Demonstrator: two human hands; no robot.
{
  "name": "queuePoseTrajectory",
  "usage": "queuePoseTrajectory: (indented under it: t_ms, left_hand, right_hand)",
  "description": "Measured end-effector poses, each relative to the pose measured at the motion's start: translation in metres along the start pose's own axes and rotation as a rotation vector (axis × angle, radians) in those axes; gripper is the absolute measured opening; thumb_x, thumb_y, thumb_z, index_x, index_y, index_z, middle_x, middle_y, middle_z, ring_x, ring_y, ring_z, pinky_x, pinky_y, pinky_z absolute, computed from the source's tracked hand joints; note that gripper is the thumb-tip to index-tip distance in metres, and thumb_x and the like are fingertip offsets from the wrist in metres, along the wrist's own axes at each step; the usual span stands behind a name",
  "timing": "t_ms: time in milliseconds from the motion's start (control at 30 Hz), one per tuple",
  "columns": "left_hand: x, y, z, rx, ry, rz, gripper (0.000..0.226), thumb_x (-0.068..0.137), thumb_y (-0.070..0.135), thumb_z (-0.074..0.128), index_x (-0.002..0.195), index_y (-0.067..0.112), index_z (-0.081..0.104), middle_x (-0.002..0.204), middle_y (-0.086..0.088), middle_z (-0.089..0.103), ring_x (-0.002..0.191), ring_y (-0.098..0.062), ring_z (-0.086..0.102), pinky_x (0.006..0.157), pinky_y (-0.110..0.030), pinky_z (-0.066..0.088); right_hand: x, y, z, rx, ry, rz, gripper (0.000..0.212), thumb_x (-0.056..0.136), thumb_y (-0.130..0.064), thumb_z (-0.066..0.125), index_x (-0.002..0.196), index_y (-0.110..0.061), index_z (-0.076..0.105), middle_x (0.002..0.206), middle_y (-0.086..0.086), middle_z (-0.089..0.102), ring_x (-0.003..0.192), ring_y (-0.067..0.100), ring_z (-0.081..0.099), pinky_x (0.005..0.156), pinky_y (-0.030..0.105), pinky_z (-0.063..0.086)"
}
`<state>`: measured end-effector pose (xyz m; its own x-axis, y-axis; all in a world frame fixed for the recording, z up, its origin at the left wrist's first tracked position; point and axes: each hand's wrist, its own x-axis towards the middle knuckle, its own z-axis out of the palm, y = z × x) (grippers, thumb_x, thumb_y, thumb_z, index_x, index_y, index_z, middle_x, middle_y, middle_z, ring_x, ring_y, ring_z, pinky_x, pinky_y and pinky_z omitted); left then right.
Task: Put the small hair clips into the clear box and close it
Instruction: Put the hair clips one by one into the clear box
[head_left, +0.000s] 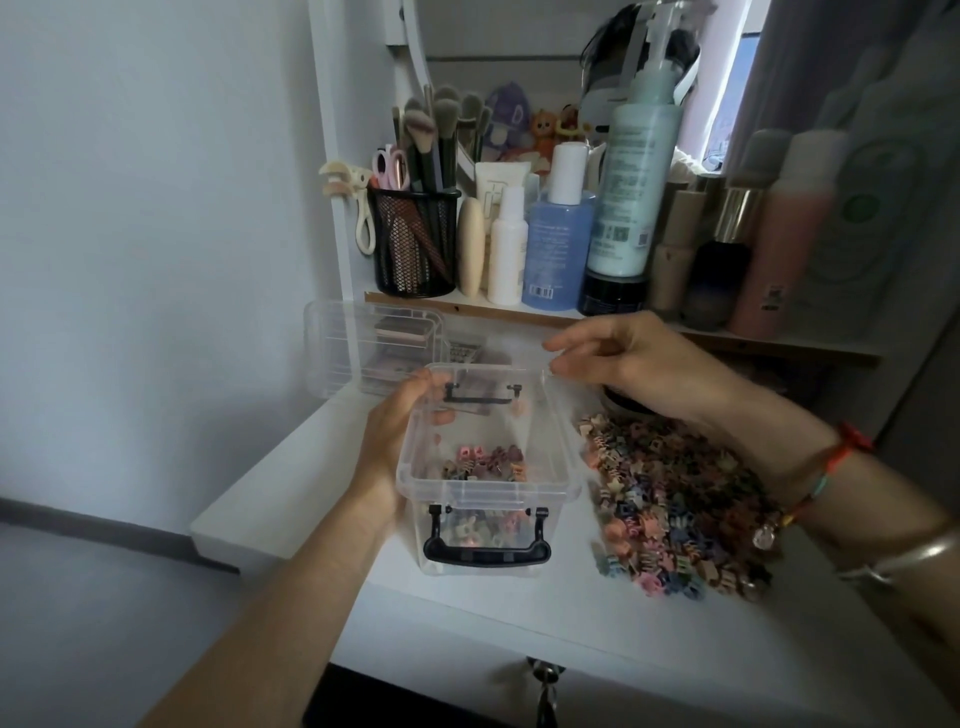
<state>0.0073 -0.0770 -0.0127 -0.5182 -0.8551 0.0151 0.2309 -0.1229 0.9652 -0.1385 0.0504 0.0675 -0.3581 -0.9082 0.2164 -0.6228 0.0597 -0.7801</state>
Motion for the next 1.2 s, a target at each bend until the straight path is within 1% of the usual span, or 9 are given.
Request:
queuePoseTrajectory:
  t_ms: [167, 267, 367, 467, 534, 701, 835, 1001, 1202]
  left_hand:
    - [0.0, 0.0, 0.0, -0.01, 0.009, -0.01, 0.024, 0.094, 0.031, 0.041, 0.083, 0.022, 0.059, 0.092, 0.001, 0.057, 0.077, -0.013, 0.055, 0.057, -0.027, 0.038]
    - [0.0, 0.0, 0.0, -0.016, 0.005, -0.023, 0.022, 0.093, 0.033, 0.043, 0.083, 0.022, 0.059, 0.092, 0.0, 0.058, 0.077, -0.012, 0.056, 0.054, -0.026, 0.041]
    - [-0.002, 0.003, 0.001, -0.008, 0.013, -0.03, 0.015, 0.085, 0.037, 0.055, 0.084, 0.023, 0.06, 0.099, -0.004, 0.058, 0.079, -0.014, 0.057, 0.057, -0.027, 0.04]
    - [-0.002, 0.004, 0.006, 0.015, 0.041, -0.031, 0.015, 0.089, 0.032, 0.05, 0.084, 0.023, 0.06, 0.1, -0.005, 0.06, 0.082, -0.017, 0.058, 0.06, -0.028, 0.042]
    - [-0.001, 0.005, 0.011, 0.011, 0.035, -0.041, 0.015, 0.088, 0.033, 0.051, 0.088, 0.023, 0.062, 0.101, -0.005, 0.062, 0.085, -0.019, 0.06, 0.063, -0.03, 0.044]
    - [0.002, 0.001, 0.013, 0.015, 0.019, -0.045, 0.021, 0.088, 0.038, 0.05, 0.093, 0.022, 0.062, 0.094, -0.001, 0.063, 0.08, -0.016, 0.06, 0.059, -0.028, 0.042]
    - [0.003, -0.003, 0.012, -0.022, 0.001, -0.037, 0.022, 0.089, 0.038, 0.048, 0.086, 0.022, 0.063, 0.086, 0.0, 0.063, 0.079, -0.014, 0.059, 0.059, -0.028, 0.041]
    - [0.006, -0.004, 0.009, -0.012, -0.008, -0.039, 0.023, 0.089, 0.038, 0.047, 0.085, 0.023, 0.063, 0.086, 0.002, 0.063, 0.079, -0.013, 0.058, 0.061, -0.028, 0.039]
    - [0.006, -0.004, 0.008, -0.013, -0.024, -0.018, 0.022, 0.088, 0.04, 0.049, 0.088, 0.023, 0.063, 0.089, 0.001, 0.062, 0.078, -0.012, 0.058, 0.06, -0.027, 0.039]
  right_hand:
    - [-0.002, 0.035, 0.01, -0.684, -0.131, 0.074, 0.015, 0.082, -0.017, 0.064, 0.096, -0.015, 0.071, 0.095, -0.006, 0.068, 0.088, 0.006, 0.058, 0.082, 0.012, 0.037]
    - [-0.004, 0.048, 0.019, -0.851, -0.225, 0.072, 0.015, 0.082, -0.016, 0.061, 0.093, -0.017, 0.072, 0.102, -0.004, 0.071, 0.096, 0.012, 0.063, 0.086, 0.023, 0.046]
    - [0.001, 0.042, 0.014, -0.68, -0.09, 0.046, 0.014, 0.083, -0.017, 0.063, 0.094, -0.015, 0.072, 0.098, -0.003, 0.071, 0.091, 0.004, 0.064, 0.082, 0.014, 0.045]
    - [0.004, 0.017, 0.006, -0.096, 0.041, -0.006, 0.018, 0.083, -0.009, 0.064, 0.099, -0.006, 0.07, 0.087, 0.0, 0.068, 0.063, -0.018, 0.057, 0.062, -0.005, 0.038]
    - [0.007, 0.008, 0.001, 0.06, 0.01, -0.034, 0.024, 0.081, -0.012, 0.066, 0.105, -0.01, 0.067, 0.087, 0.001, 0.07, 0.065, -0.015, 0.058, 0.066, -0.006, 0.039]
    - [0.012, 0.032, 0.0, -0.404, 0.082, 0.019, 0.015, 0.085, -0.013, 0.061, 0.097, -0.013, 0.071, 0.097, -0.002, 0.07, 0.086, 0.003, 0.06, 0.068, -0.003, 0.035]
    - [0.009, 0.057, 0.01, -0.742, -0.092, 0.139, 0.018, 0.086, -0.022, 0.058, 0.097, -0.019, 0.072, 0.11, 0.001, 0.069, 0.108, 0.017, 0.06, 0.092, 0.025, 0.046]
    - [0.013, 0.061, 0.017, -0.795, -0.09, 0.185, 0.019, 0.082, -0.024, 0.058, 0.093, -0.017, 0.072, 0.106, 0.006, 0.069, 0.105, 0.023, 0.061, 0.091, 0.038, 0.051]
    - [0.014, 0.045, 0.007, -0.532, 0.017, 0.142, 0.012, 0.084, -0.012, 0.062, 0.087, -0.013, 0.073, 0.089, -0.001, 0.07, 0.086, 0.008, 0.062, 0.083, 0.018, 0.045]
